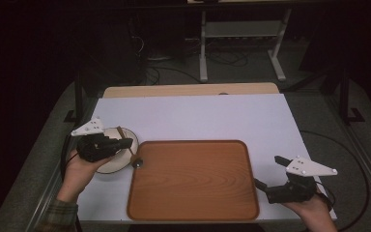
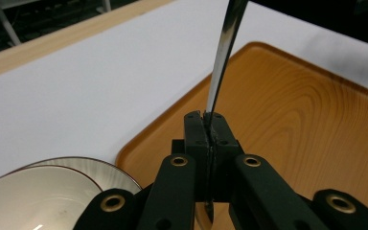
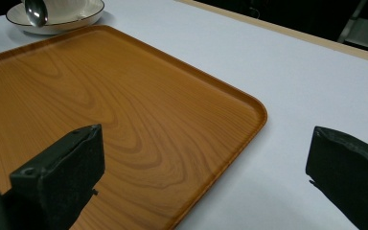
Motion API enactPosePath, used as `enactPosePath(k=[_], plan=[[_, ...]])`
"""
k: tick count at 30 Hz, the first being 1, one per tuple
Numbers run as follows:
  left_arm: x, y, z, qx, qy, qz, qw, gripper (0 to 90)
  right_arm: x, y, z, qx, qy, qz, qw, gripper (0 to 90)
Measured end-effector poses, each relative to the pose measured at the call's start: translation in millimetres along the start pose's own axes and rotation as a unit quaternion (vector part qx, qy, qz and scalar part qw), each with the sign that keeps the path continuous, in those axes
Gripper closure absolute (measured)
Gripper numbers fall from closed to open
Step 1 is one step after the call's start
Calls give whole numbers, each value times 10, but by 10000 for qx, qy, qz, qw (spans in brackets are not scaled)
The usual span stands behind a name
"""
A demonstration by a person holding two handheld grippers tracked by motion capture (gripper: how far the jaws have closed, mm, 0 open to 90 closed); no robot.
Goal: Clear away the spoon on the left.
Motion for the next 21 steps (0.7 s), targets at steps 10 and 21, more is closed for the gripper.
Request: enactPosePath(k=[10, 21], plan=[[199, -115, 153, 146, 419, 88, 9990, 890, 8, -4, -2, 9, 13, 10, 10000, 0], [281, -195, 266, 204, 711, 286, 9968, 889, -2, -7, -7, 14, -12, 18, 10000, 0]])
Point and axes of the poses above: each handheld gripper's, and its own axes: z roughly forward along the jaws, x roughly out of its underside, y roughly to its left, the point moved 10 cm from there along z, roughly forward along the jaws, and after that the axes turned 7 degrees about -y, right-handed, at the moved point
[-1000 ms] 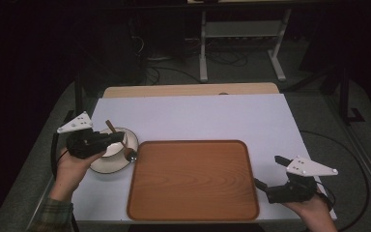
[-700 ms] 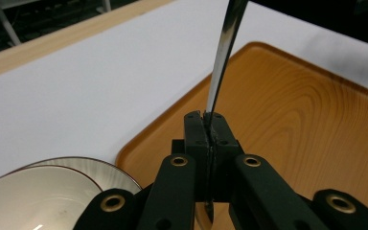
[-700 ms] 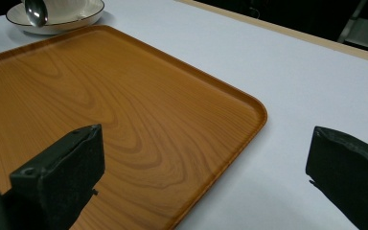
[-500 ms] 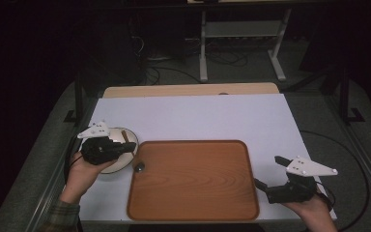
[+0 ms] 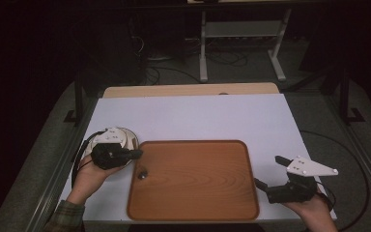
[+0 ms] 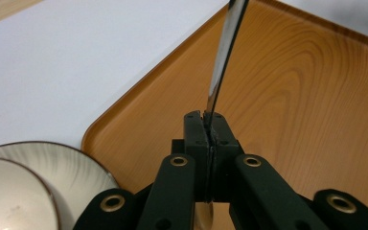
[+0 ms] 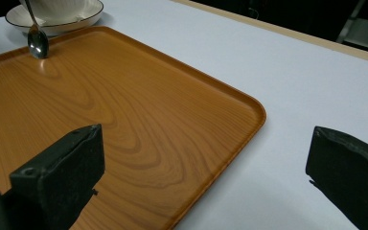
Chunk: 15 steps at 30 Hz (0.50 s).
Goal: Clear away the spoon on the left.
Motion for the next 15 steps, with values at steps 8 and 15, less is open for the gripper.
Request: enactPosePath(k=[8, 15], plan=[[-42, -40, 80, -46, 73, 133, 9999, 888, -3, 0, 0, 1, -2, -6, 10000, 0], [-83, -67, 193, 4, 80, 153, 9999, 887, -2, 6, 2, -2, 2, -2, 10000, 0]])
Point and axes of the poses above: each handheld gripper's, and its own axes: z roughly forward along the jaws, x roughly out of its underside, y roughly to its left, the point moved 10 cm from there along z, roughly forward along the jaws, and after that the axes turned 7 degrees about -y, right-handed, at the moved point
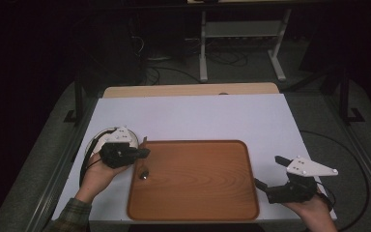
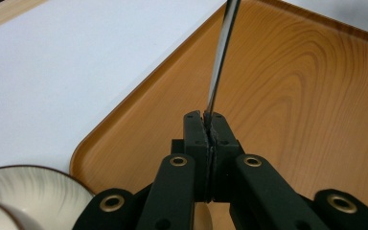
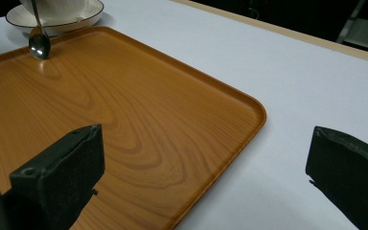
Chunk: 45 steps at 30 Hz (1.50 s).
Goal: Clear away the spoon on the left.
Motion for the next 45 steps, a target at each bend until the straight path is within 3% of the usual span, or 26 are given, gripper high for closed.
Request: enactPosePath(k=[26, 38, 45], plan=[[-34, -191, 627, 513, 214, -80, 9984, 876, 0, -3, 12, -13, -2, 5, 10000, 0], [19, -323, 954, 727, 524, 55, 9960, 863, 12, -13, 15, -5, 27, 18, 10000, 0], [100, -387, 1109, 853, 792, 127, 9931, 852, 17, -6, 21, -9, 39, 8, 10000, 0]])
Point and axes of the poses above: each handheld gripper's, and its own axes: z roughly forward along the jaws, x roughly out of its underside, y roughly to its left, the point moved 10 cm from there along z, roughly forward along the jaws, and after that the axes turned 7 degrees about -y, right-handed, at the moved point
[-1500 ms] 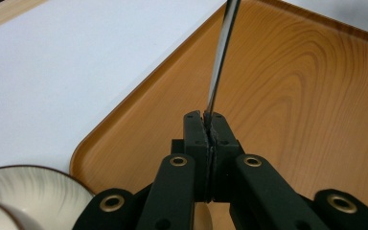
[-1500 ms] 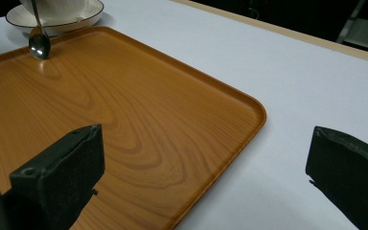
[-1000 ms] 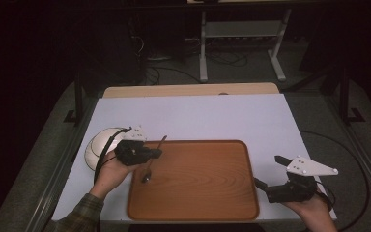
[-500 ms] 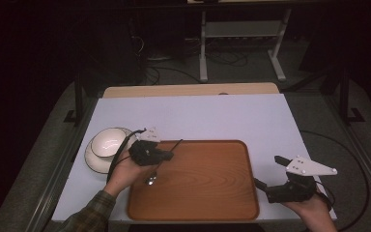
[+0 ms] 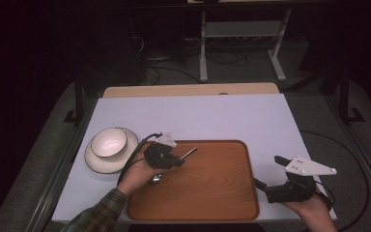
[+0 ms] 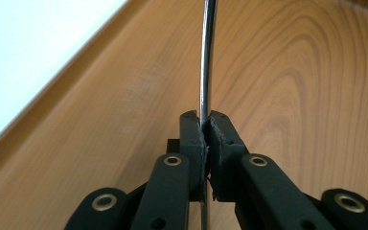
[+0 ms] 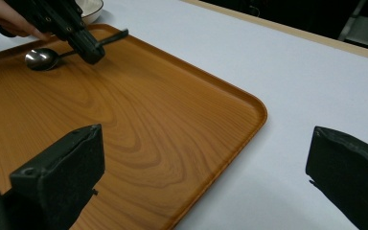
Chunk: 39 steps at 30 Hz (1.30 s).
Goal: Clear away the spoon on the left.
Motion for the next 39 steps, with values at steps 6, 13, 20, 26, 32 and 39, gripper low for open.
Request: enactPosePath(k=[6, 13, 20, 26, 32, 39], plan=[[19, -10, 100, 34, 130, 41, 9999, 849, 0, 1, -4, -6, -3, 1, 10000, 0], [38, -8, 128, -12, 205, 73, 9998, 828, 0, -4, -10, 2, -4, -3, 10000, 0], [38, -3, 128, -55, 210, 125, 9997, 802, -3, -4, -12, 5, -7, -1, 10000, 0], [35, 10, 123, -117, 190, 151, 9996, 736, -5, -7, -16, 11, -12, -5, 10000, 0], [0, 31, 95, -205, 64, 159, 9996, 552, -7, -11, -22, 15, -23, -13, 10000, 0], [-40, 54, 49, -258, -104, 72, 9996, 322, -6, -11, -21, 11, -19, -12, 10000, 0]])
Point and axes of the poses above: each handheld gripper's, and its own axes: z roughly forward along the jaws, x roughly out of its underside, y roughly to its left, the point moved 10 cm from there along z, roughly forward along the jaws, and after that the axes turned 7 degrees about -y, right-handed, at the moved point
